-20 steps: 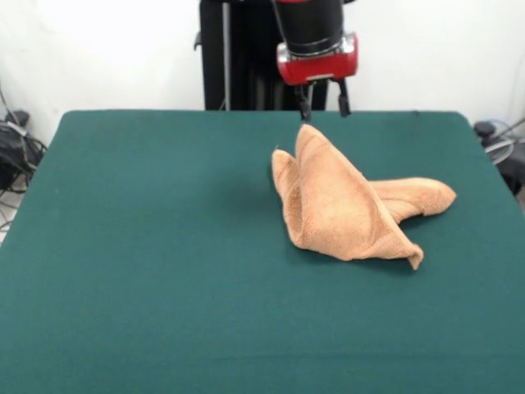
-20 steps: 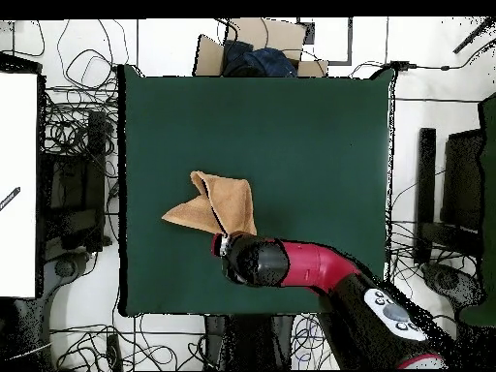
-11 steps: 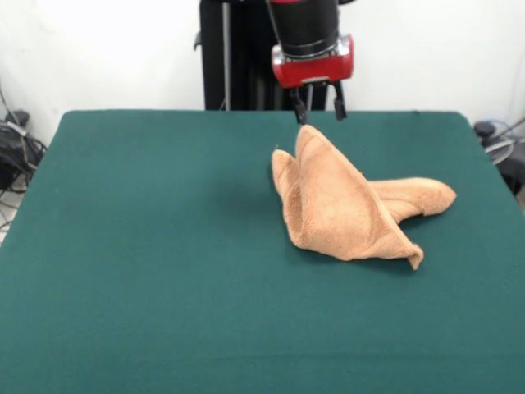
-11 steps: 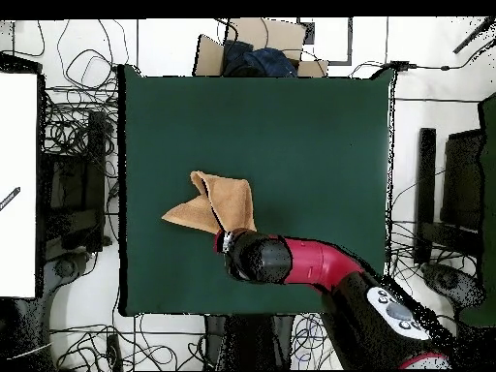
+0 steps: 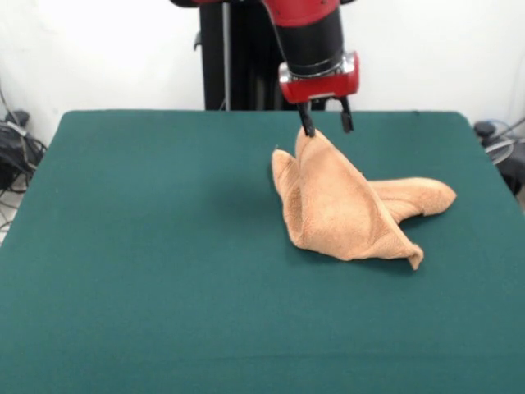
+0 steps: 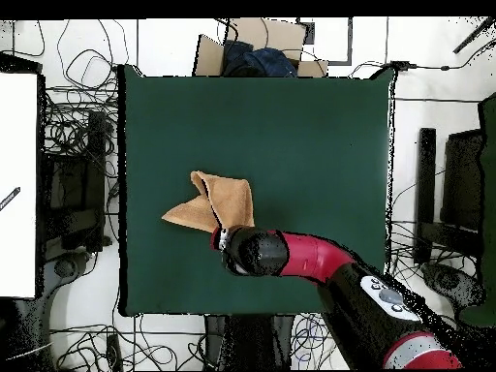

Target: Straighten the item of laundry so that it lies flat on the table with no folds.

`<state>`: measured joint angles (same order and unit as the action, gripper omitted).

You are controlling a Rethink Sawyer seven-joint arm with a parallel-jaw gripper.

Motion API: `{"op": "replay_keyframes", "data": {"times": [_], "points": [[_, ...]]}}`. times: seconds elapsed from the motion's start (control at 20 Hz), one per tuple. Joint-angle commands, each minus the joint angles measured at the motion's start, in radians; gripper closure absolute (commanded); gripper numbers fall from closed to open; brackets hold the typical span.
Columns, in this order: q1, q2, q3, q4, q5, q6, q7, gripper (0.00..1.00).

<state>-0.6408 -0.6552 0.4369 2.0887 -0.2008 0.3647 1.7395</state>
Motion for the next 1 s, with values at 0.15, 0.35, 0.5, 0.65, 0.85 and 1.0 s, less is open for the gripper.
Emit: {"op": "replay_keyframes", "data": {"times": [0.15, 0.35, 0.5, 0.65, 0.85, 1.0], "points": [[0.001, 0.046, 0.055, -0.093, -0.024, 0.085, -0.016, 0.0], [-0.004, 0.064, 0.055, -0.1, -0.029, 0.077, -0.02, 0.0], [0.001, 0.069, 0.053, -0.11, -0.035, 0.068, -0.021, 0.0], [0.013, 0.09, 0.044, -0.129, -0.048, 0.052, -0.023, 0.0], [0.025, 0.103, 0.033, -0.131, -0.057, 0.025, -0.006, 0.0], [0.028, 0.097, 0.032, -0.126, -0.062, 0.017, 0.006, 0.0]]}}
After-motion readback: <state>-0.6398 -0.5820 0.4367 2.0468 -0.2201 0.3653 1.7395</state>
